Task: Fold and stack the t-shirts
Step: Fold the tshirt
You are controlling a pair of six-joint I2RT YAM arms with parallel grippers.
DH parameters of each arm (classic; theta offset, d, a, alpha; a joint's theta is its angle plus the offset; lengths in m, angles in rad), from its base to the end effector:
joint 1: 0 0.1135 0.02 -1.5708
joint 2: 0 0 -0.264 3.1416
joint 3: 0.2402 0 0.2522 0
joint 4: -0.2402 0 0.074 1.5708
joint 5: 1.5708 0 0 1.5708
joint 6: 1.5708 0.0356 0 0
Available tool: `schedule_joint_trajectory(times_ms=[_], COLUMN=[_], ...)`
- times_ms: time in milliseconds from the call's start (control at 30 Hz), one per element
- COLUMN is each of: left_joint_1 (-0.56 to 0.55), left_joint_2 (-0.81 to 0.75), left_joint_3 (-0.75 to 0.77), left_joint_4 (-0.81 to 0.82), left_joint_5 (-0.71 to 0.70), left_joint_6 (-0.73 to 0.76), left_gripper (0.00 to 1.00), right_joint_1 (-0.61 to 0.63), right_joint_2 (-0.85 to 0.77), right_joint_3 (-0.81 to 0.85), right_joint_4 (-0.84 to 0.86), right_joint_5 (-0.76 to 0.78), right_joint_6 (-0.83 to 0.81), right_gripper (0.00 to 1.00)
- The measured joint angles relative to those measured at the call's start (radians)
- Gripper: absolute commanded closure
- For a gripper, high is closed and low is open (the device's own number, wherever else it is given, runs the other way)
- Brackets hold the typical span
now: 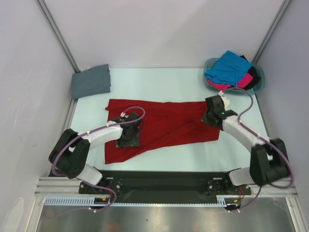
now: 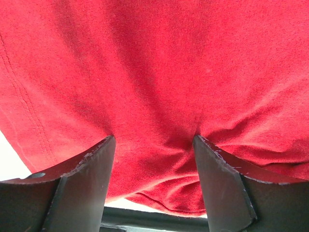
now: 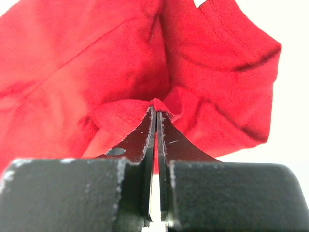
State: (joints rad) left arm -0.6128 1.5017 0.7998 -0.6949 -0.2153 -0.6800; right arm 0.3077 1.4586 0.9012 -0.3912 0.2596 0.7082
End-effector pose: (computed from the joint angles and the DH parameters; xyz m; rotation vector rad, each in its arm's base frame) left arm 0.2059 -0.1355 0.1574 -0.1235 2.8696 0.0969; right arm 0.2822 0.0801 0.2091 0.5941 2.4048 0.1048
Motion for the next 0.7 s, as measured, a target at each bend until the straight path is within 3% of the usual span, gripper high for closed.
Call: schedule_joint_trajectory(times_ms=[100,200,267,333,367,600,633,700], left_joint_1=[0.0,0.0,0.0,0.0,0.0,0.0,0.0,0.0], left_joint_2=[0.007,0.015,0.017,0.017,0.017,0.016,0.016,0.016], left_joint_3=[0.006,0.014,0.016,0.016,0.016,0.016,0.015,0.014], left_joint_4=[-0.005,-0.011,-0.013,-0.012,-0.012,-0.011,-0.011,-0.011], left_joint_5=[0.002,0.003,0.005,0.006,0.008,0.009,0.009,0.009], left_joint_6=[0.002,0.008,0.01,0.01,0.01,0.01,0.01,0.01], left_gripper=[0.27,0.28,0.28,0.28,0.28,0.28,0.28,0.28], right_joint_1=[0.012,0.021,0.024,0.019,0.017,0.024,0.028,0.037], right_joint_2=[-0.177,-0.338,-0.398,-0.397,-0.38,-0.176,-0.172,-0.177], right_joint_3=[-0.058,-0.08,-0.072,-0.06,-0.055,-0.06,-0.062,-0.063], right_joint_4=[-0.008,-0.014,-0.025,-0.05,-0.057,-0.136,-0.143,-0.152], right_joint_5=[-0.006,-0.02,-0.018,-0.01,-0.007,-0.002,0.0,0.003], right_joint_6=[-0.007,-0.014,-0.017,-0.017,-0.017,0.023,0.025,0.028], right_gripper=[1.0,0.88,0.87,0.89,1.0,1.0,0.96,0.78])
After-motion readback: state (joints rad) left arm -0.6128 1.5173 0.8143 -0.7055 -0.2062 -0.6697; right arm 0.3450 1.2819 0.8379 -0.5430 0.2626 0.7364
